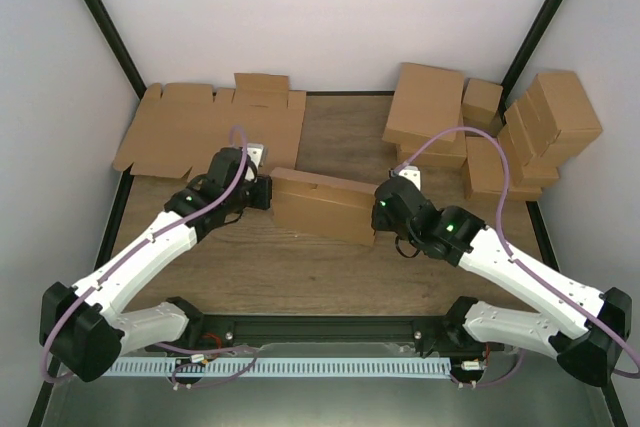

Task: Fold the paper box

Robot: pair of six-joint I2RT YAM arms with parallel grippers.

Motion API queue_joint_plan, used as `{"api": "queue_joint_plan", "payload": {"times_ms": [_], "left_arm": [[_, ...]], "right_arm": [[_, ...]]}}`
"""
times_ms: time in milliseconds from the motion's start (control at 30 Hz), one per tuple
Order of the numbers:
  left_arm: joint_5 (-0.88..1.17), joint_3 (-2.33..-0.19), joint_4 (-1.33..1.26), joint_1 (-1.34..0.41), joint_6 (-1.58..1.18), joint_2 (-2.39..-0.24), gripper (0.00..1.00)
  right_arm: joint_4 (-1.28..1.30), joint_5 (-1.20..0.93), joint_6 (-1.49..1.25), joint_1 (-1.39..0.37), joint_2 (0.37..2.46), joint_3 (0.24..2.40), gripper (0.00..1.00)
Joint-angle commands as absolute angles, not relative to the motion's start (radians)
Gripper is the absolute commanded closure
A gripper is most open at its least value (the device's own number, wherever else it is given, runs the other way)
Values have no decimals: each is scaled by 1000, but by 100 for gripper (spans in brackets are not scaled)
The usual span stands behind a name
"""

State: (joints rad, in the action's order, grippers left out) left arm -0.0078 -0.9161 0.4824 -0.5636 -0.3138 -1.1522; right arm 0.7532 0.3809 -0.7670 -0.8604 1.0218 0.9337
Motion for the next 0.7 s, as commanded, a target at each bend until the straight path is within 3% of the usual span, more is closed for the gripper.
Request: {"api": "queue_joint_plan", "payload": {"times_ms": [0,67,133,267,333,467,600,667], "left_arm": [[49,-891,595,-572,-330,-1175,96],[47,-890,599,-572,-333,-1174,96],[52,-897,599,-572,-337,-1169,96],[61,-950,616,-572,-346,-1153,73],[67,-1003,654,-572,-350,-1155,55],[78,-1109,733,-570,-358,-1153,32],[133,-1187,800,-533,-367,-1166,28],[200,-1218,810,-495,-365,-1170,35]], "right_arm": [[836,293,-773,-869,1045,908,99],[834,279,-773,-869,1052,903,99],[845,273,-767,-868,1052,917,87],[851,236,-704,-869,1002,981,64],[844,204,-672,-868,963,1013,58],[896,157,-642,-852,954,1102,47],[929,69,-597,-787,982,1197,45],[887,-13,-563,-731,972,1208,49]]}}
